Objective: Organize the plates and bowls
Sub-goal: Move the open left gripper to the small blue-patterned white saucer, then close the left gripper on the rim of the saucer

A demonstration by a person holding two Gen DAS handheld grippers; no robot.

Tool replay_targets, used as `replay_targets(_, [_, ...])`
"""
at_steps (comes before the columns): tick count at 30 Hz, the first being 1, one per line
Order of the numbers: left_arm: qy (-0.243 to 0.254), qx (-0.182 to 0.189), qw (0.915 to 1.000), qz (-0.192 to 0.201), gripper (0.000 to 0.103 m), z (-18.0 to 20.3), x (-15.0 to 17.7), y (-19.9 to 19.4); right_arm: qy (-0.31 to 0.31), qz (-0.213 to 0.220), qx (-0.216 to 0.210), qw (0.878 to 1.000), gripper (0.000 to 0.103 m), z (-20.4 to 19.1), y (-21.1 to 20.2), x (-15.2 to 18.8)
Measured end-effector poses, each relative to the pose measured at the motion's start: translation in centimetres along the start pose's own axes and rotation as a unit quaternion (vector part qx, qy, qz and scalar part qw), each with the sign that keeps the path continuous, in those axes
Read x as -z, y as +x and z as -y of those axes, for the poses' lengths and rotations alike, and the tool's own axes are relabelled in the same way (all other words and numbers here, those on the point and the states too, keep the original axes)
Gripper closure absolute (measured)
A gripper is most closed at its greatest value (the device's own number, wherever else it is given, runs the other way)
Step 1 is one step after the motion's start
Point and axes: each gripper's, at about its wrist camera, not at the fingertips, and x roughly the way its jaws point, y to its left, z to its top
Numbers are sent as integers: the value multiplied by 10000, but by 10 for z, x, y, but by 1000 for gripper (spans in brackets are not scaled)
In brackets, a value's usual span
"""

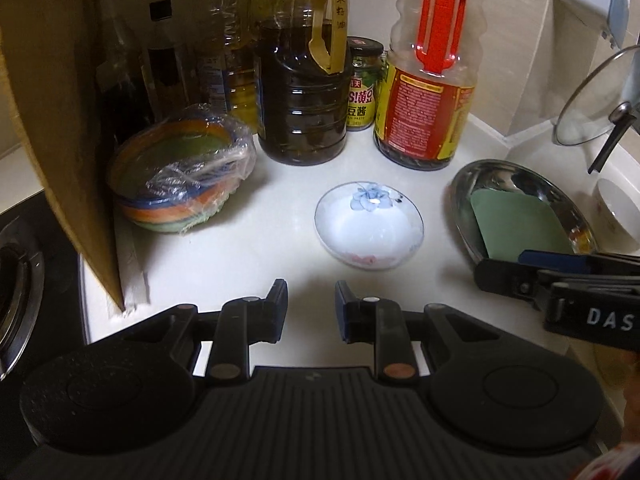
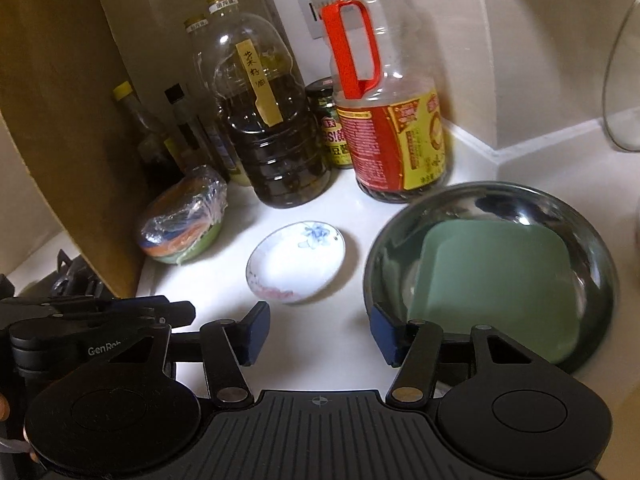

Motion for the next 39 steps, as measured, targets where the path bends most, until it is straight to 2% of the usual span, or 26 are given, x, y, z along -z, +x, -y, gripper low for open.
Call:
replay_targets(7, [23,153,9998,81,80,-5,-12,26,-160,48,193,9997,60,-7,35,-15])
replay_targets(15, [-5,405,9990,213,80,-8,-26,52,-194,79,287,9994,68,-4,73,-28])
replay_targets(21, [-23,357,9993,52,80,-7,-32,74,-277,-17,402,9988,72,-2,96,-31])
replay_targets(35, [-54,389,9990,-217,81,-6,-34,101,-584,-145,718,9956,79,-6,116,-30])
replay_targets(39, [-33,442,9988,-199,86,-6,-34,101,-597,-161,732,9954,84,-5,118,-29])
